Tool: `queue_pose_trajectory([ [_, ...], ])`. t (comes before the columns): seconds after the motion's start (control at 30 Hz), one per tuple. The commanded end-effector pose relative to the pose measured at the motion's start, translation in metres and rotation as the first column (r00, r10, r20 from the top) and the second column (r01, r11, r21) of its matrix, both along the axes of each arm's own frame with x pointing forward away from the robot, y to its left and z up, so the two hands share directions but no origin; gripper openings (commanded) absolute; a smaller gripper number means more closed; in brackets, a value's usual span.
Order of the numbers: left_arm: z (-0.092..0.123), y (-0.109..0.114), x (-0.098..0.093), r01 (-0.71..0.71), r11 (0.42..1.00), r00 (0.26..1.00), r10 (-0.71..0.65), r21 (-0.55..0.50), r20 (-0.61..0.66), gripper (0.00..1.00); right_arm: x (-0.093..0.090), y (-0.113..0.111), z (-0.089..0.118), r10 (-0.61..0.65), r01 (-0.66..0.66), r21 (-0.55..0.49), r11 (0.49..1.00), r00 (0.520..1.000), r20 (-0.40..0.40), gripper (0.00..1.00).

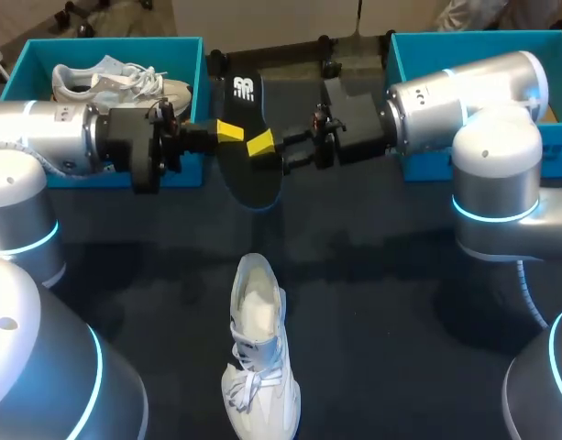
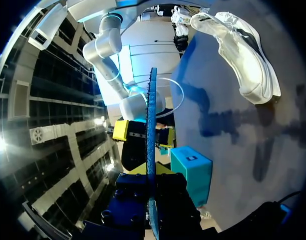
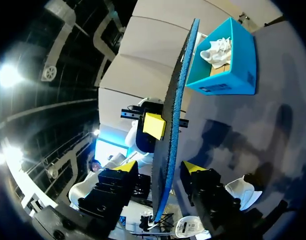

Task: Take the shoe out of the shoebox, open the shoe tongue, remove and reinsert the insole, then place the shoe into the shoebox

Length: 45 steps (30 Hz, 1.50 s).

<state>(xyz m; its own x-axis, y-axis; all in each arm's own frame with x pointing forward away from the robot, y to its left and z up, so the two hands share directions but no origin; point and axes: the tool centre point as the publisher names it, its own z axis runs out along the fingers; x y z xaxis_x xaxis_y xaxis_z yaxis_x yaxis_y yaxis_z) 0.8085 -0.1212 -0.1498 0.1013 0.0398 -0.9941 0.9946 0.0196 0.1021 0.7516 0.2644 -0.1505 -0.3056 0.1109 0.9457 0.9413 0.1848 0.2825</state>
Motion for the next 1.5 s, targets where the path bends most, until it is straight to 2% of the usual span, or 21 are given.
queue_pose_trajectory([
  [0.03,-0.001,-0.002,0.000,0.001,1.000,1.000,-0.001,-0.002,0.000,0.00,0.001,0.004,0.002,0.001,-0.001,-0.006,1.000,1.000,0.004,0.47],
  [0.27,-0.001,-0.004,-0.003,0.007,1.000,1.000,-0.007,-0.004,0.003,0.00,0.002,0.005,0.002,0.005,-0.005,-0.003,1.000,1.000,0.007,0.42],
  [0.43,0.000,-0.002,-0.005,0.004,1.000,1.000,-0.004,-0.010,0.007,0.00,0.003,0.001,0.002,-0.007,0.007,0.000,1.000,1.000,0.003,0.45],
  [0.83,0.001,0.000,-0.009,0.002,1.000,1.000,-0.002,-0.019,0.010,0.00,0.006,0.004,0.000,-0.012,0.012,0.005,1.000,1.000,-0.008,0.32],
  [1.23,0.003,-0.001,-0.011,0.003,1.000,1.000,-0.003,-0.022,0.019,0.00,0.003,0.006,-0.003,-0.004,0.004,-0.002,1.000,1.000,-0.015,0.32],
  [1.5,0.003,-0.001,-0.011,0.004,1.000,1.000,-0.004,-0.018,0.021,0.00,0.000,0.005,-0.005,-0.006,0.006,-0.001,1.000,1.000,-0.016,0.26],
])
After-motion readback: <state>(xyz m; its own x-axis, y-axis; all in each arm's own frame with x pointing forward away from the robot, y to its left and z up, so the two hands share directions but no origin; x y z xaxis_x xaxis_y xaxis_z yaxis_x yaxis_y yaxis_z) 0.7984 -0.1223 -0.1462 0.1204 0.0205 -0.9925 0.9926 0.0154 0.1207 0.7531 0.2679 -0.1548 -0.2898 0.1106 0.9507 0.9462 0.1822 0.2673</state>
